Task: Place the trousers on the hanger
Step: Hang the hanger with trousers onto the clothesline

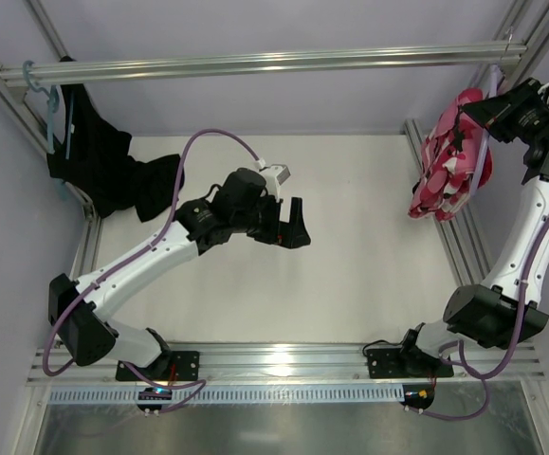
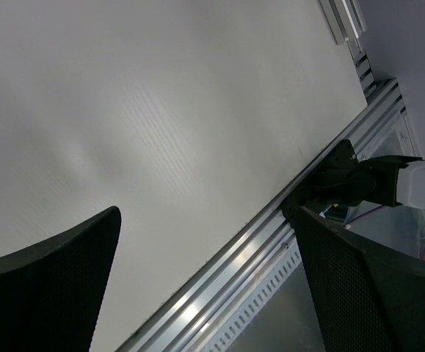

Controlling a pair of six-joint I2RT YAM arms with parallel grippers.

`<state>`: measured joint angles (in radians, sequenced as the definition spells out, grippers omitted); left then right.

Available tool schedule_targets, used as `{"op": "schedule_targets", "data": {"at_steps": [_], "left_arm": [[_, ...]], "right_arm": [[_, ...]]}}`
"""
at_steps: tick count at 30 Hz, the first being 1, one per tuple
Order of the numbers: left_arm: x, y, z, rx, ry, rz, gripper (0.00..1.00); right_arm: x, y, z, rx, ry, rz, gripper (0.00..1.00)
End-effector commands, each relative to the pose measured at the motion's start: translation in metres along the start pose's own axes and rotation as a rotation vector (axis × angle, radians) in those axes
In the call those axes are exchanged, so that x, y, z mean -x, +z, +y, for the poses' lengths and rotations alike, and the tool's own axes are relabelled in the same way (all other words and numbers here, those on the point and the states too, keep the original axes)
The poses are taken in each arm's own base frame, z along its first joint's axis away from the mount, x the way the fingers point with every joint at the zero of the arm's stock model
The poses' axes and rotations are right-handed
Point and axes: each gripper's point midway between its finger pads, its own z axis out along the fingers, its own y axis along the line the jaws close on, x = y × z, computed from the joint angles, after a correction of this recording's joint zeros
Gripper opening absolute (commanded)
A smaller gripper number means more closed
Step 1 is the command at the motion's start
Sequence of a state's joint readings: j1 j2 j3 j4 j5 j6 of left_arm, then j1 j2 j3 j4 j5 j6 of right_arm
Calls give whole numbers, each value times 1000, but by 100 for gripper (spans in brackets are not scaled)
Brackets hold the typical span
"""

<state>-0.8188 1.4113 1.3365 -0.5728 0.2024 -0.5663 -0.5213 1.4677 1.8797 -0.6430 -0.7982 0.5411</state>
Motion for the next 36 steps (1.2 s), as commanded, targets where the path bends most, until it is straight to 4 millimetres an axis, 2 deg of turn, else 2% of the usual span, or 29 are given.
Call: {"op": "schedule_targets", "data": {"at_steps": [1,8,13,14,17,19,21,27,36], "left_arm": [[9,-2,-11,-52,31,-29,100],[13,-9,-13,-49,33,-55,100],[12,-11,-11,-36,33,-52,100],[13,-12,-11,-34,33,-55,100],[18,-16,-9,-14,28,-75,100],[24,-22,-11,-5,18,-92,100],[28,-26,-13,-5,11,-107,100],[35,-38,-17,-11,-2,-148,100],[38,-41,-16,8,-14,-160,100]], "right_arm": [[47,-13,46,121,-174,-156,4],[29,1,14,85,-96,-99,4],[23,2,-2,31,-73,-86,7],[21,0,-5,18,-65,-80,9],[23,-4,-14,-25,-63,-90,30],[28,-11,-16,-42,-65,-108,38],[33,-16,-20,-54,-61,-126,39],[35,-12,-29,-51,-37,-129,40],[46,-11,-25,-54,-39,-138,40]]}}
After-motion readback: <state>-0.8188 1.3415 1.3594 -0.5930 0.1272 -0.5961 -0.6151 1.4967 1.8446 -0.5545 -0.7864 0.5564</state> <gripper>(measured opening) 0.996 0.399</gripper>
